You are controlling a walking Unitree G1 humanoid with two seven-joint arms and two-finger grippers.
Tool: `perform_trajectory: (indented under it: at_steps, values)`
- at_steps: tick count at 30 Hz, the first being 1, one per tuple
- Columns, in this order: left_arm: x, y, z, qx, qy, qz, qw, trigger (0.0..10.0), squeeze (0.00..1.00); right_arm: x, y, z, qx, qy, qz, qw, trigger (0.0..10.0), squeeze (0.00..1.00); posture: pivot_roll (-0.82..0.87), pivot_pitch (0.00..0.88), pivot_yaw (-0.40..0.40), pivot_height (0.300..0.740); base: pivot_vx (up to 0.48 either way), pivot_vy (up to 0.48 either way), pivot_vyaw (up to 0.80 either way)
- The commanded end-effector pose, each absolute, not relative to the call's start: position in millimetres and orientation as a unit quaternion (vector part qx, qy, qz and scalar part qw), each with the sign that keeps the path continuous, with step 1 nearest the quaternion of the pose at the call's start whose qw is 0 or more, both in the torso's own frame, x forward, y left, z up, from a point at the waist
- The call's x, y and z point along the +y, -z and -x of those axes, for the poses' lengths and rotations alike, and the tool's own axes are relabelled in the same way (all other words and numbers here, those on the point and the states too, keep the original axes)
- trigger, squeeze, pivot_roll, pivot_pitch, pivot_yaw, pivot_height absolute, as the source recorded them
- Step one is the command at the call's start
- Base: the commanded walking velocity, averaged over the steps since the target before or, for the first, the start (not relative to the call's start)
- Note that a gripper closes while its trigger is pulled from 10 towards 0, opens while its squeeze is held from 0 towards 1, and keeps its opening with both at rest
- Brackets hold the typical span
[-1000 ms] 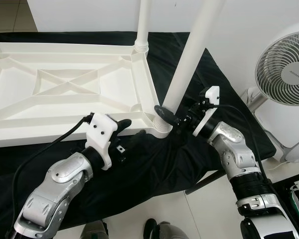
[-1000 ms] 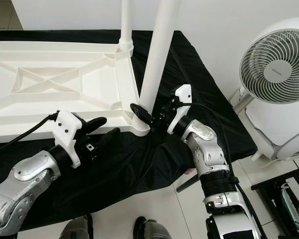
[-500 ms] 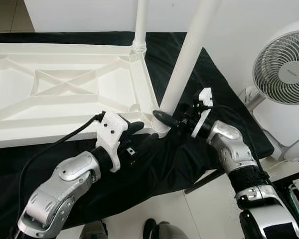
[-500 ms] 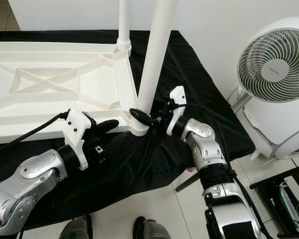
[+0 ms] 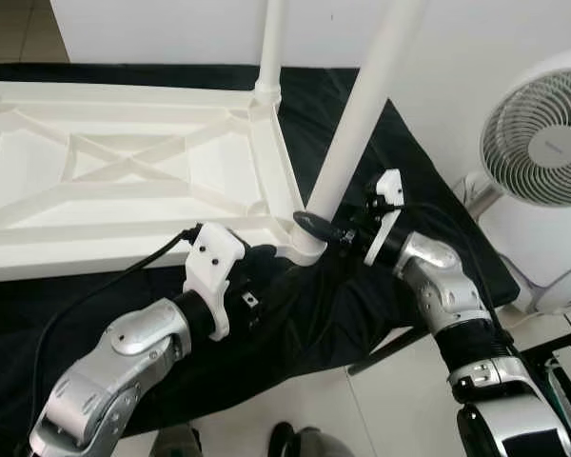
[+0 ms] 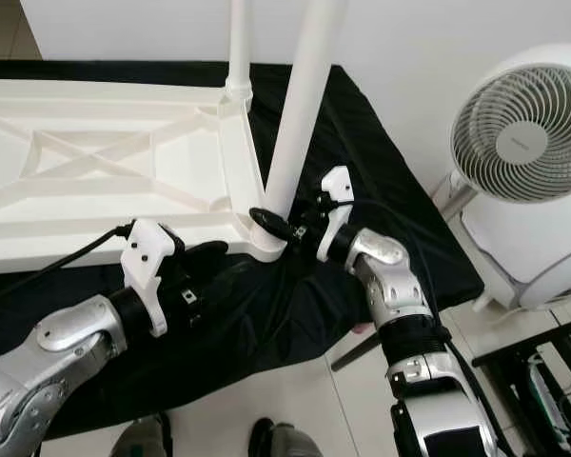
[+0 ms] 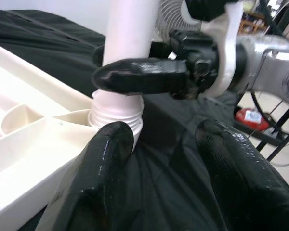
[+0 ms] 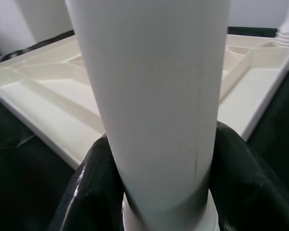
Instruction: Building children table
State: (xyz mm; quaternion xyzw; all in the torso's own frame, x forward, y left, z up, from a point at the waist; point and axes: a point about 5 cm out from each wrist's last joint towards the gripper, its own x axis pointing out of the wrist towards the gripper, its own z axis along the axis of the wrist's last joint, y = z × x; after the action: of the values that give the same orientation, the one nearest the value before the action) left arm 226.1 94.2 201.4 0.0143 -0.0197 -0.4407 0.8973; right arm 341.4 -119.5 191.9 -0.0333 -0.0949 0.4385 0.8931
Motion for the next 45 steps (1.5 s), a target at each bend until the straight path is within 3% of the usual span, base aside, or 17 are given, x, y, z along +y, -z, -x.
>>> perform_trajectory:
  at_steps: [1,4,9,17,25,26,27,28,36,37,45]
  values:
    - [90.6,-203.8,-218.5,-0.024,0.463,-0.004,0.886,10.0,0.0,-126.3,-182.8,-340.2,-0.077,-0.361,0.038,0.928,10.0,0.0,0.16,0.13,-0.157,0.74,0.0,0.0,0.0]
    - [91.4,-204.1,-219.5,-0.024,0.46,-0.003,0.888,10.0,0.0,-125.1,-181.8,-335.8,-0.084,-0.305,0.02,0.948,10.0,0.0,0.16,0.128,-0.157,0.74,0.0,0.0,0.0]
    - [92.2,-204.7,-219.9,-0.024,0.458,0.0,0.888,10.0,0.0,-121.1,-181.4,-330.3,-0.086,-0.292,0.009,0.952,10.0,0.0,0.16,0.126,-0.158,0.74,0.0,0.0,0.0]
    - [96.4,-207.0,-224.3,-0.029,0.45,-0.004,0.892,10.0,0.0,-96.1,-173.8,-310.5,-0.067,-0.128,-0.042,0.989,10.0,0.0,0.16,0.107,-0.155,0.74,0.0,0.0,0.0]
    - [97.1,-207.1,-224.9,-0.031,0.45,-0.007,0.893,10.0,0.0,-93.8,-171.8,-306.7,-0.052,-0.102,-0.061,0.992,10.0,0.0,0.17,0.101,-0.156,0.74,0.0,0.0,0.0]
    - [97.5,-207.2,-225.3,-0.031,0.449,-0.008,0.893,10.0,0.0,-96.4,-172.5,-306.5,-0.052,-0.101,-0.062,0.992,10.0,0.16,0.17,0.097,-0.158,0.74,0.0,0.0,0.0]
    - [97.5,-207.2,-225.3,-0.031,0.449,-0.008,0.893,10.0,0.0,-96.4,-172.5,-306.5,-0.052,-0.101,-0.062,0.992,10.0,0.16,0.17,0.097,-0.158,0.74,0.0,0.0,0.0]
    - [97.8,-207.5,-225.8,-0.031,0.449,-0.008,0.893,10.0,0.0,-99.2,-173.7,-306.3,-0.056,-0.107,-0.06,0.991,10.0,1.0,0.17,0.096,-0.16,0.74,0.0,0.0,0.0]
    - [98.7,-208.5,-227.1,-0.033,0.446,-0.008,0.894,10.0,0.0,-111.3,-179.8,-306.1,-0.074,-0.152,-0.054,0.984,10.0,1.0,0.17,0.099,-0.159,0.74,0.0,0.0,0.0]
    - [98.7,-208.6,-227.1,-0.034,0.445,-0.008,0.895,10.0,0.0,-116.8,-181.4,-306.5,-0.078,-0.176,-0.053,0.98,10.0,0.0,0.17,0.099,-0.159,0.74,0.0,0.0,0.0]
    - [94.7,-208.3,-226.7,-0.034,0.45,-0.003,0.892,10.0,0.0,-136.8,-187.6,-318.2,-0.082,-0.31,-0.006,0.947,10.0,0.0,0.17,0.103,-0.159,0.74,0.0,0.0,0.0]
